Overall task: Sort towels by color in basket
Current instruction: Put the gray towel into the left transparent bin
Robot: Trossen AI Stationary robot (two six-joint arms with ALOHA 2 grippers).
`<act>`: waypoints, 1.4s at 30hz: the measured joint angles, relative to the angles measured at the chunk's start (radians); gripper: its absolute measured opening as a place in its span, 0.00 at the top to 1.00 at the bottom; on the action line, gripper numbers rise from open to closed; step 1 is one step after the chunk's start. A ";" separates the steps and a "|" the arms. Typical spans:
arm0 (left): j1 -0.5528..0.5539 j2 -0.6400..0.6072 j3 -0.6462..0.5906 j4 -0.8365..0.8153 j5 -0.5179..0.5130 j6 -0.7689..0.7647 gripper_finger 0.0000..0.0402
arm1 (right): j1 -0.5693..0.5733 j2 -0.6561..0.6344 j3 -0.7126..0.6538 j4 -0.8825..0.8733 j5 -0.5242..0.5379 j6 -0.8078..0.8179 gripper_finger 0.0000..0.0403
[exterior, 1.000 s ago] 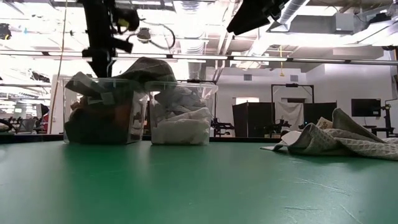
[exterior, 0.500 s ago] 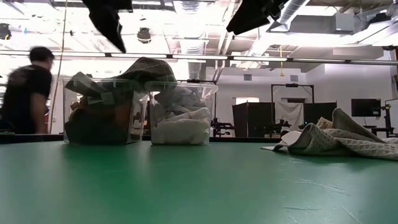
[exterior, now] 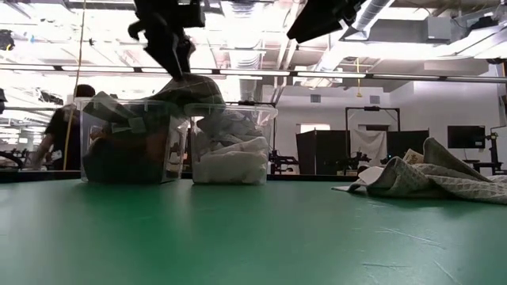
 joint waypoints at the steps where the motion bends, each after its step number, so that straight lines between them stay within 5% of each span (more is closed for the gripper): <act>1: -0.004 0.016 0.000 0.000 -0.046 0.001 0.42 | 0.000 0.000 0.000 -0.003 0.000 0.000 0.36; 7: -0.008 0.047 0.000 0.026 -0.085 0.059 0.48 | 0.000 0.000 0.000 -0.008 0.000 0.000 0.36; 15: -0.007 -0.051 0.000 0.003 -0.086 0.102 0.96 | 0.000 0.000 0.000 -0.033 -0.001 0.023 0.36; 22: 0.028 -0.209 0.000 -0.041 -0.205 -0.004 0.99 | 0.000 0.000 0.000 -0.032 -0.002 0.035 0.36; 29: 0.088 -0.269 0.000 -0.404 -0.370 -0.261 1.00 | 0.000 0.000 0.000 -0.022 -0.002 0.035 0.36; 34: 0.098 -0.274 -0.001 -0.603 -0.306 -0.383 1.00 | -0.002 0.000 0.000 -0.014 -0.002 0.035 0.36; 38: 0.098 -0.281 -0.001 -0.559 -0.093 -0.326 1.00 | -0.002 0.000 0.000 0.002 -0.002 0.026 0.36; 42: 0.098 -0.269 -0.001 -0.434 -0.120 -0.284 1.00 | -0.002 0.000 0.000 0.014 -0.002 0.015 0.36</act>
